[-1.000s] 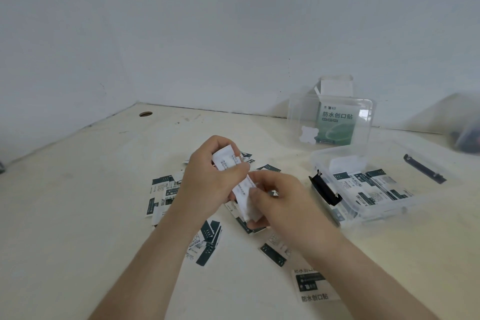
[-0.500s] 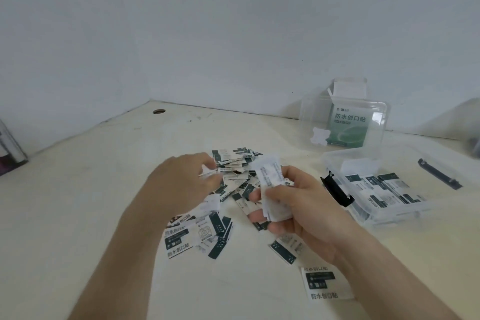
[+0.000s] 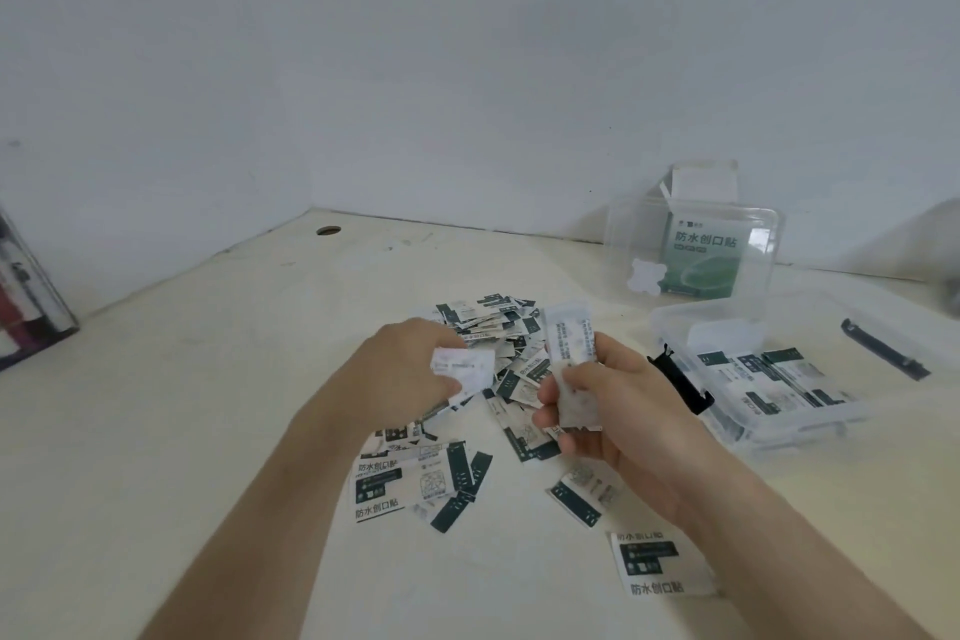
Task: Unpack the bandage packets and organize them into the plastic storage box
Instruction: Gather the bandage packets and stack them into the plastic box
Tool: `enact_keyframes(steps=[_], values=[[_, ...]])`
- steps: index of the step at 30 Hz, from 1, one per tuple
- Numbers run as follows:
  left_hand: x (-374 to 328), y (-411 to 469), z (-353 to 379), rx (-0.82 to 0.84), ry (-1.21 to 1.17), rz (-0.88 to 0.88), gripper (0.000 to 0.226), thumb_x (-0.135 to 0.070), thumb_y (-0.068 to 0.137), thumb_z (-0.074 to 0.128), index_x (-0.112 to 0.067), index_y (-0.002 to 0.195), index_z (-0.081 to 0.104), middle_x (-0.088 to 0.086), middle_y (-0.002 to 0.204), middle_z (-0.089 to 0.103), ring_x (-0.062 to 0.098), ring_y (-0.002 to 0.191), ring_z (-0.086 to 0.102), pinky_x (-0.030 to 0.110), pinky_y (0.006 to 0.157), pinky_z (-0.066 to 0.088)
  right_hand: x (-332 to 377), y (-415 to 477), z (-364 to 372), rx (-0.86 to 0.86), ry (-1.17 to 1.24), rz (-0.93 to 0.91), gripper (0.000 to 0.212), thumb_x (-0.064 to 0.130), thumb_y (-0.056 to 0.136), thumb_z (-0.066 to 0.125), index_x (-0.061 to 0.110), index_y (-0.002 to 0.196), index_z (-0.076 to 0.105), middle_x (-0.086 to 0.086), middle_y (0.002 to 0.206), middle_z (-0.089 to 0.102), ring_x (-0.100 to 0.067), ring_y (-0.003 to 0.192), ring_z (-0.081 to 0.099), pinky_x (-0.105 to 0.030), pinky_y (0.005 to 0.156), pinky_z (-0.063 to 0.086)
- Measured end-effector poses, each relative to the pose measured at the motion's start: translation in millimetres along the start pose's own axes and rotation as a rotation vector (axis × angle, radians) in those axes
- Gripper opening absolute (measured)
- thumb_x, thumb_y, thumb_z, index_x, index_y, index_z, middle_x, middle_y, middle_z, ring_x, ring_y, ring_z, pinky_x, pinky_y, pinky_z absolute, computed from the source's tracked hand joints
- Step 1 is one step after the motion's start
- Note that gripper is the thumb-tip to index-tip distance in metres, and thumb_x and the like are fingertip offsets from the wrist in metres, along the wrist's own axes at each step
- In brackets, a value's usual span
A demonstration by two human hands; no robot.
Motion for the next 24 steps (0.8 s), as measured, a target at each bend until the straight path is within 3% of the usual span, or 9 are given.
enact_keyframes(steps=[3, 6, 9, 11, 19, 22, 24], values=[[1.1, 3.8, -11.2, -0.13, -0.101, -0.003, 0.024, -0.019, 0.089, 0.067, -0.024, 0.112, 0.066, -0.002, 0.109, 0.06, 0.011, 0.071, 0.057, 0.02, 0.06, 0.042, 0.4, 0.4, 0.1, -0.006, 0.024, 0.018, 0.024, 0.002, 0.099, 0.042, 0.017, 0.106, 0.059, -0.01, 0.074, 0.062, -0.022, 0.062, 0.058, -0.027, 0.044, 0.042], [2.9, 2.6, -17.1, -0.237, -0.372, -0.024, 0.006, -0.023, 0.086, 0.072, -0.022, 0.092, 0.069, -0.002, 0.087, 0.07, 0.018, 0.052, 0.059, 0.019, 0.048, 0.041, 0.9, 0.2, 0.4, -0.001, 0.053, 0.025, 0.02, 0.002, 0.099, 0.042, 0.015, 0.1, 0.057, -0.011, 0.074, 0.06, -0.021, 0.06, 0.055, -0.026, 0.043, 0.04], [-9.1, -7.3, -15.2, -0.224, -0.71, -0.017, 0.004, -0.023, 0.086, 0.072, -0.02, 0.089, 0.072, 0.003, 0.077, 0.076, 0.022, 0.057, 0.068, 0.03, 0.055, 0.051, 0.1, 0.6, 1.6, 0.005, 0.073, 0.005, 0.011, 0.01, 0.098, 0.05, 0.012, 0.105, 0.058, -0.01, 0.075, 0.06, -0.019, 0.058, 0.055, -0.026, 0.045, 0.039], [-20.7, -11.9, -8.5, -0.21, -0.818, -0.016, 0.005, -0.022, 0.086, 0.073, -0.02, 0.09, 0.073, 0.004, 0.078, 0.076, 0.025, 0.065, 0.072, 0.035, 0.062, 0.055, -0.8, 1.7, 0.8, -0.022, 0.077, -0.025, 0.016, 0.015, 0.096, 0.058, 0.01, 0.111, 0.059, -0.009, 0.079, 0.061, -0.018, 0.061, 0.056, -0.027, 0.048, 0.04], [-29.8, -20.4, -1.6, -0.315, -0.868, -0.055, 0.007, -0.017, 0.081, 0.077, -0.022, 0.084, 0.073, -0.001, 0.073, 0.076, 0.022, 0.064, 0.073, 0.033, 0.058, 0.058, -2.8, 3.5, -4.3, -0.167, 0.096, -0.068, 0.01, 0.014, 0.096, 0.055, 0.013, 0.106, 0.056, -0.013, 0.095, 0.068, -0.019, 0.069, 0.056, -0.029, 0.055, 0.041], [-35.1, -24.7, -5.8, -0.362, -0.707, 0.043, 0.011, -0.018, 0.08, 0.078, -0.027, 0.08, 0.073, -0.007, 0.07, 0.074, 0.02, 0.059, 0.071, 0.035, 0.058, 0.057, -2.4, 3.6, -4.1, -0.181, 0.122, -0.08, 0.009, 0.009, 0.095, 0.054, 0.012, 0.104, 0.055, -0.014, 0.098, 0.07, -0.019, 0.068, 0.056, -0.027, 0.052, 0.038], [-39.6, -26.3, -5.7, -0.374, -0.592, 0.108, 0.015, -0.019, 0.08, 0.078, -0.033, 0.079, 0.071, -0.013, 0.068, 0.071, 0.009, 0.049, 0.064, 0.029, 0.049, 0.055, -2.0, 3.8, -4.0, -0.172, 0.159, -0.08, 0.008, 0.008, 0.096, 0.053, 0.01, 0.103, 0.056, -0.015, 0.093, 0.069, -0.019, 0.064, 0.055, -0.028, 0.051, 0.037]])
Point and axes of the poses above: each hand's wrist, its own y-axis towards the middle knuckle, its own z-axis out of the palm, x = y × z, the point moved 3 cm from there along y, towards the middle knuckle
